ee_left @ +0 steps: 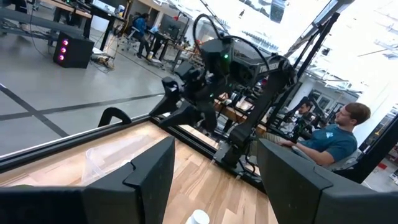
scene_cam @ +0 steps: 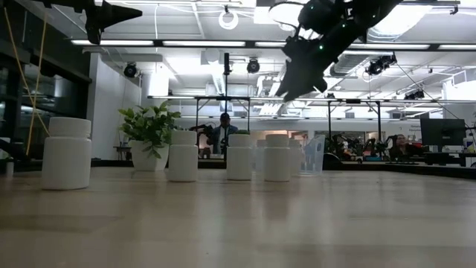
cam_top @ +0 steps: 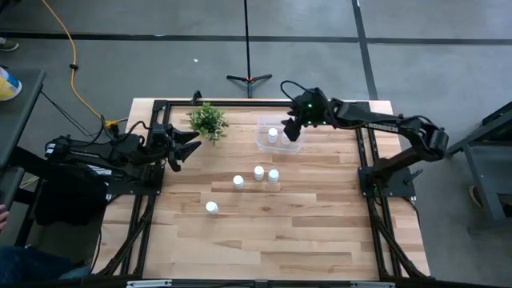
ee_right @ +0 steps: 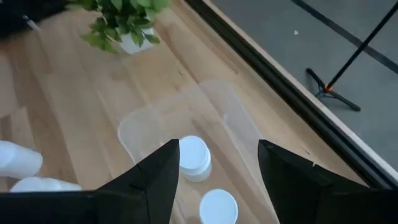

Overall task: Pick and place pill bottles into a basket
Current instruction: Put the white pill bottle into the transparent container

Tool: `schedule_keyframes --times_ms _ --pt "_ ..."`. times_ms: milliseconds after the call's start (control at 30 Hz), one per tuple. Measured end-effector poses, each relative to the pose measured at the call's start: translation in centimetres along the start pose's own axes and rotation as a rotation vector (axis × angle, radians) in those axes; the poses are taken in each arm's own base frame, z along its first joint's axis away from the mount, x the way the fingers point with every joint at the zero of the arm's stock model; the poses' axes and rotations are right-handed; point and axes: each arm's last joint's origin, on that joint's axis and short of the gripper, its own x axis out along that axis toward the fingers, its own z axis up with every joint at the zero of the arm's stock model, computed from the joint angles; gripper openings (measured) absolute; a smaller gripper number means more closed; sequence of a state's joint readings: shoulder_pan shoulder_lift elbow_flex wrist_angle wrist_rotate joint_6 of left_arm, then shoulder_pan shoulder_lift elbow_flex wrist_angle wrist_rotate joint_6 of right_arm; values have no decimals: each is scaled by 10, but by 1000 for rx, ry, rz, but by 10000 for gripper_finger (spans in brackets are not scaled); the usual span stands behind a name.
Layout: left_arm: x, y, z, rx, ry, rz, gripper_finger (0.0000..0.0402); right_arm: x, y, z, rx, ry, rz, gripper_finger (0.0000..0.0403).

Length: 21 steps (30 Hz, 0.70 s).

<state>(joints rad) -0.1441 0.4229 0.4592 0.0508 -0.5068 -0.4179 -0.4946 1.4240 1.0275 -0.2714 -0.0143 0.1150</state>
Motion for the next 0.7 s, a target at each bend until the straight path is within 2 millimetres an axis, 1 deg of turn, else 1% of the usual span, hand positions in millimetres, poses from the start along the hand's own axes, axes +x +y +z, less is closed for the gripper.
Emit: schedule_keyframes --times_ms 100,167,500,600,700 --pt "0 0 0 0 0 0 260 -11 2 4 12 -31 50 208" --pt "0 0 0 0 1 0 260 -17 4 7 36 -51 115 208" --pt "0 0 0 0 0 0 260 -47 19 21 114 -114 600 209" --pt "0 0 0 0 1 0 260 -56 26 24 83 -126 719 209" --pt "0 0 0 0 1 0 260 -66 32 24 53 -126 801 209"
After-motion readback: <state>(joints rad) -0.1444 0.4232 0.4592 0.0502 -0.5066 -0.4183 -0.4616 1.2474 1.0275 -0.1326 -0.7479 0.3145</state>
